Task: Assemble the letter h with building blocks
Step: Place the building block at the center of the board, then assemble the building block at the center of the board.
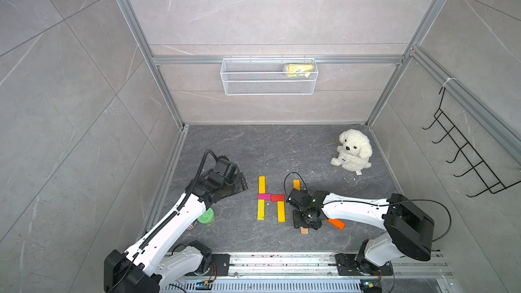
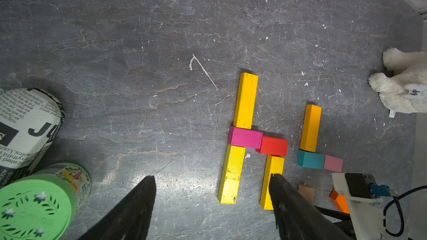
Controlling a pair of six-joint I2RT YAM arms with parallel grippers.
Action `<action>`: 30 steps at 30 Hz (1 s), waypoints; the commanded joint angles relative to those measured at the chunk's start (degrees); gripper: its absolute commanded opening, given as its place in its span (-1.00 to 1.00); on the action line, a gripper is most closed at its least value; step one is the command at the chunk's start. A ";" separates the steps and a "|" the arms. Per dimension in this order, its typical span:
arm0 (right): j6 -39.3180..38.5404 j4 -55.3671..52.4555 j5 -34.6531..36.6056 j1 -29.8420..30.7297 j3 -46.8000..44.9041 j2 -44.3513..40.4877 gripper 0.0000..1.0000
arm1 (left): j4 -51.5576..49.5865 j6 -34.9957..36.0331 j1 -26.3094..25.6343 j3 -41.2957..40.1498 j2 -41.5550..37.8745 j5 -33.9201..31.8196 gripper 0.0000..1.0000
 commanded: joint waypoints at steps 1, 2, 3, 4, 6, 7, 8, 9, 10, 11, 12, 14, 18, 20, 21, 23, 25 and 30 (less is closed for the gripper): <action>1.00 -0.91 0.72 0.13 -0.84 -1.65 0.09 | -0.06 -0.58 0.24 0.78 -0.95 0.21 0.63; 0.99 -0.76 0.41 0.10 -1.02 -1.33 0.01 | 0.03 -0.62 0.31 0.73 -0.95 0.35 0.63; 0.86 -0.65 0.13 0.12 -1.16 -0.81 -0.08 | 0.12 -0.58 0.26 0.74 -0.92 0.36 0.63; 0.74 -0.63 0.02 0.14 -1.07 -0.25 -0.16 | 0.21 -0.57 0.25 0.74 -0.91 0.38 0.63; 0.46 -0.58 -0.06 0.12 -0.56 0.47 -0.31 | 0.29 -0.66 0.31 0.70 -1.01 0.45 0.63; 0.27 -0.72 0.12 0.15 -0.06 0.67 -0.39 | 0.29 -0.73 0.31 0.57 -1.11 0.43 0.63; 0.15 -0.99 0.40 0.12 0.56 0.89 -0.47 | 0.34 -0.78 0.23 0.46 -1.21 0.42 0.63; -0.10 -1.07 0.40 0.12 1.16 1.06 -0.52 | 0.34 -0.83 0.31 0.37 -1.37 0.31 0.63; -0.28 -1.37 0.54 0.13 2.09 1.40 -0.54 | 0.36 -0.83 0.24 0.24 -1.48 0.47 0.63; -0.32 -1.95 0.82 0.05 3.10 1.90 -0.55 | 0.31 -0.83 0.31 0.18 -1.62 0.24 0.63; -0.32 -2.77 1.26 0.08 4.00 2.35 -0.55 | 0.29 -0.84 0.24 0.12 -1.58 0.24 0.63; -0.32 -4.05 1.67 -0.42 5.32 3.34 -0.56 | 0.29 -0.83 0.32 0.20 -1.73 0.34 0.63; 0.12 -3.38 0.74 -1.67 5.00 3.33 -0.57 | 0.29 -0.75 0.30 0.23 -1.79 0.35 0.63; 0.23 -3.14 0.60 -1.89 5.08 2.98 -0.56 | 0.29 -0.80 0.31 0.21 -1.92 0.40 0.63; 0.25 -3.11 0.46 -1.97 5.22 2.94 -0.56 | 0.38 -0.78 0.27 0.10 -1.90 0.41 0.63; 0.16 -2.87 0.18 -2.23 5.50 3.04 -0.56 | 0.40 -0.75 0.27 0.12 -1.85 0.43 0.63; -0.15 -2.91 -0.06 -2.62 6.13 3.60 -0.56 | 0.38 -0.78 0.25 0.12 -1.77 0.44 0.63; -0.50 -3.29 -0.22 -3.46 7.18 4.80 -0.55 | 0.38 -0.86 0.27 -0.22 -2.06 0.53 0.62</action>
